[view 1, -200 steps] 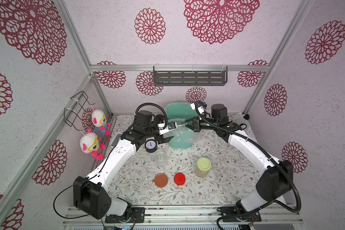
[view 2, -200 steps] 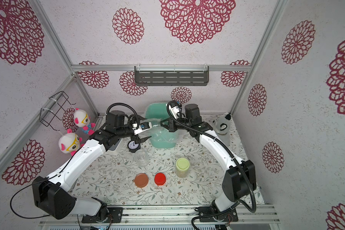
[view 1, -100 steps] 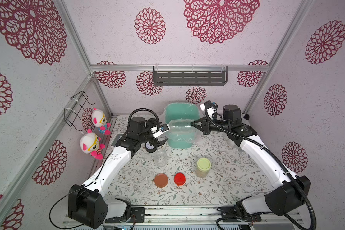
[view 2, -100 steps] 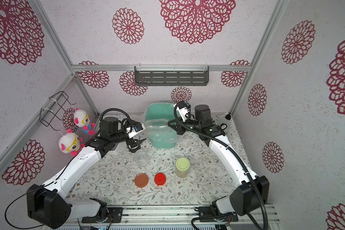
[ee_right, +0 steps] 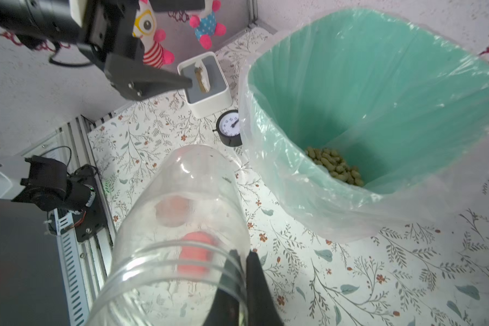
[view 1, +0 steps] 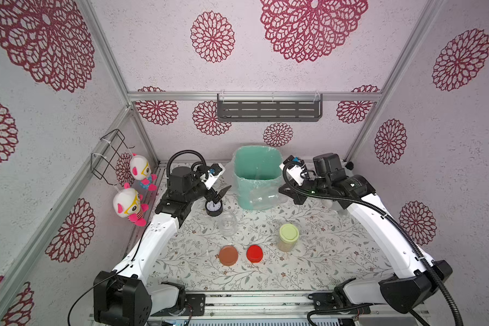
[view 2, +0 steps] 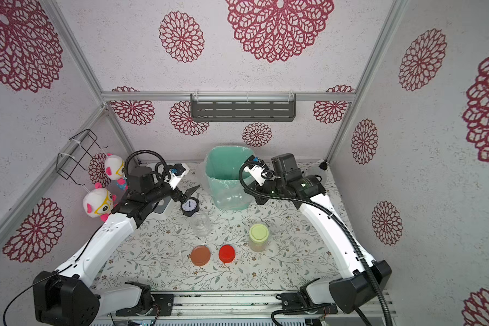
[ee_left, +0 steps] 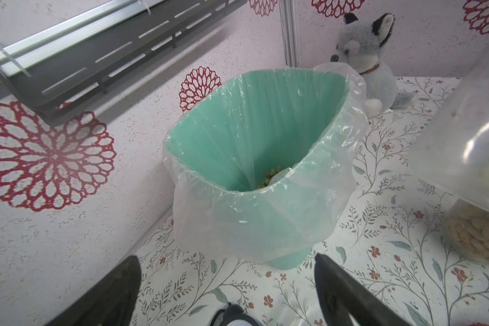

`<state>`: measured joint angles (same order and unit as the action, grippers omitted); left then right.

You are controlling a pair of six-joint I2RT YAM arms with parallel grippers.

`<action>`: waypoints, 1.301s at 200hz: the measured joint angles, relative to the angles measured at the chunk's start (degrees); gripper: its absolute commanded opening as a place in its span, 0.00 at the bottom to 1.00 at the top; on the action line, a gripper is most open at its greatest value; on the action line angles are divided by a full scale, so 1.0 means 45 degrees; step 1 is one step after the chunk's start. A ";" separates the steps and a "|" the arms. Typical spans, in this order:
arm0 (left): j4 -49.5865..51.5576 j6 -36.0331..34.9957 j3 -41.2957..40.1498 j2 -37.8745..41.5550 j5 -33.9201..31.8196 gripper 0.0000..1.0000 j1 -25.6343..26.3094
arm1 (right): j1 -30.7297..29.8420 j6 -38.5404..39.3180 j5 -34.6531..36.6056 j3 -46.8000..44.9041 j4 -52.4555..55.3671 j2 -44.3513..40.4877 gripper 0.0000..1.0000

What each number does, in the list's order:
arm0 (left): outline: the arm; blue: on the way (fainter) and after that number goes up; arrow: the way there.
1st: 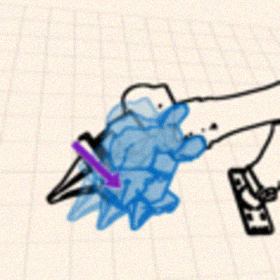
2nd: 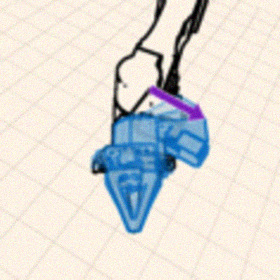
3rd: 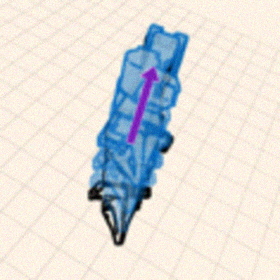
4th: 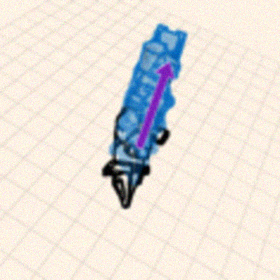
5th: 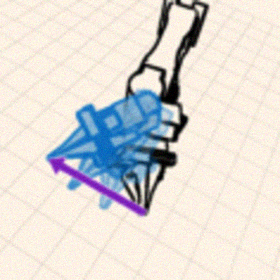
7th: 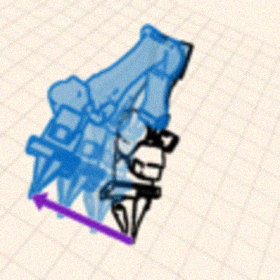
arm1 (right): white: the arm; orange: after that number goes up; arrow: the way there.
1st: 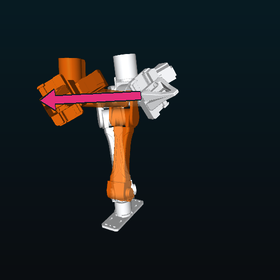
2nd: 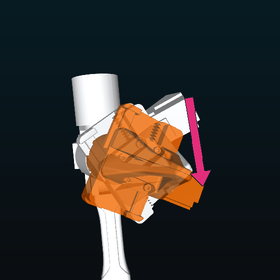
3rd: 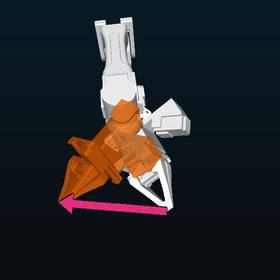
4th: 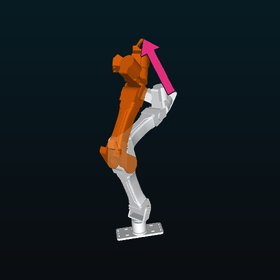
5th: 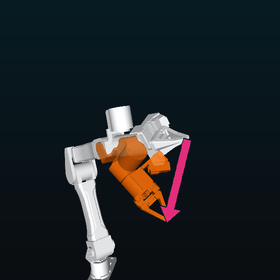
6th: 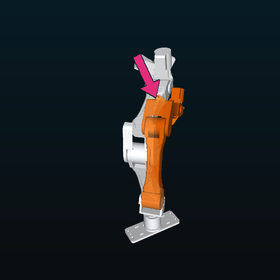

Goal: Empty moldy peanuts from jars
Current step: Place the jar at the center of the board.

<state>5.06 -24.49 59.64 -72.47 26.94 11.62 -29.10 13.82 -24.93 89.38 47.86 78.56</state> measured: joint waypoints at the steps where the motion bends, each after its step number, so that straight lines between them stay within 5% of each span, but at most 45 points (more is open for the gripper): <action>1: 0.0000 0.0010 0.0000 0.0005 0.0019 0.97 -0.0010 | -0.0029 0.0015 0.0034 0.0015 0.0034 0.0005 0.00; 136: -0.0413 0.0714 -0.1384 0.1035 -0.0262 0.97 -0.0495 | -0.3517 0.0534 0.6688 0.1875 0.2710 0.5323 0.00; 260: -0.0223 0.0845 -0.1384 0.1389 -0.0806 0.97 -0.1015 | -0.4158 -0.0340 0.8548 0.2662 0.2191 0.7470 0.00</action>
<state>4.05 -20.69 53.41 -66.22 23.31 7.05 -47.81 12.29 13.54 101.36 57.71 112.18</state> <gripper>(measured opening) 0.974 0.067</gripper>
